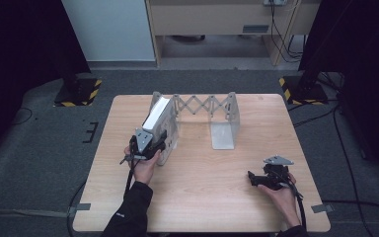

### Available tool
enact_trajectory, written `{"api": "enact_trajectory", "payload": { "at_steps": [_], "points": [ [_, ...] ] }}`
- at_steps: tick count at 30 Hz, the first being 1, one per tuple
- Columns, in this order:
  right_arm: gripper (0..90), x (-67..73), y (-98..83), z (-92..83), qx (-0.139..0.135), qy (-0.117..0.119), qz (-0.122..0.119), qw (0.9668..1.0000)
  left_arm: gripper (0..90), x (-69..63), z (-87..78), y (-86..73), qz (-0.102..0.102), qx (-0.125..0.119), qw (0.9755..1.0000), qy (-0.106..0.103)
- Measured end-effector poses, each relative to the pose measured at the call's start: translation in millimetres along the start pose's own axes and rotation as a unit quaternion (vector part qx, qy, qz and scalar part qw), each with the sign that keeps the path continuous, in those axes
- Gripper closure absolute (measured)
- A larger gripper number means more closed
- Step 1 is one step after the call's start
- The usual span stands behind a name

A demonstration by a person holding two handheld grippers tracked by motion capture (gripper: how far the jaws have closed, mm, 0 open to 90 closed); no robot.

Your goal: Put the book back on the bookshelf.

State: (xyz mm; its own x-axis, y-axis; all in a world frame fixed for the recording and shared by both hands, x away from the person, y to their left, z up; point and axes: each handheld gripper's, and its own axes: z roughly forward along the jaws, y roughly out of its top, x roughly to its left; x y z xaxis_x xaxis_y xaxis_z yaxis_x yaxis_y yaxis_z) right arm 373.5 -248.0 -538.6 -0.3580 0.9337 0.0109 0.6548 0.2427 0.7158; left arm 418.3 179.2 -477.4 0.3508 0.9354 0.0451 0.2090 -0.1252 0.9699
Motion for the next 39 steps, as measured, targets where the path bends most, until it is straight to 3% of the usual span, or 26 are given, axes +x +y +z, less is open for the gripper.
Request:
{"api": "enact_trajectory", "payload": {
  "at_steps": [13, 19, 21, 22, 28, 35, 39],
  "points": [
    [7.4, 0.0, 0.0, 0.0, 0.0, 0.0, 0.0, 1.0, 49.4, -4.5, 14.5, -1.2, -0.001, -0.013, 0.9999, 0.007],
    [7.4, 0.0, -0.1, 0.0, 0.0, 0.0, 0.0, 1.0, 40.9, -1.8, 8.6, -5.9, 0.001, 0.024, 0.9994, -0.026],
    [7.4, 0.0, -0.1, 0.0, 0.0, 0.0, 0.0, 1.0, 40.8, -1.4, 3.7, -12.3, -0.002, 0.026, 0.9992, -0.029],
    [7.4, 0.0, 0.0, 0.0, 0.0, 0.0, -0.001, 1.0, 40.8, -0.1, 1.9, -15.0, -0.006, 0.039, 0.9988, -0.03],
    [7.4, -0.2, -0.1, -0.1, 0.0, 0.0, -0.003, 1.0, 46.0, 0.4, -5.1, -23.9, -0.019, 0.042, 0.9983, -0.035],
    [7.4, -0.2, -0.2, -0.1, 0.0, 0.001, -0.004, 1.0, 49.2, -3.1, -4.4, -22.9, -0.026, 0.041, 0.9985, -0.024],
    [7.4, -0.2, -0.1, -0.1, 0.0, 0.001, -0.004, 1.0, 50.5, -11.5, -1.4, -22.3, -0.03, 0.037, 0.9988, 0.006]
  ]
}}
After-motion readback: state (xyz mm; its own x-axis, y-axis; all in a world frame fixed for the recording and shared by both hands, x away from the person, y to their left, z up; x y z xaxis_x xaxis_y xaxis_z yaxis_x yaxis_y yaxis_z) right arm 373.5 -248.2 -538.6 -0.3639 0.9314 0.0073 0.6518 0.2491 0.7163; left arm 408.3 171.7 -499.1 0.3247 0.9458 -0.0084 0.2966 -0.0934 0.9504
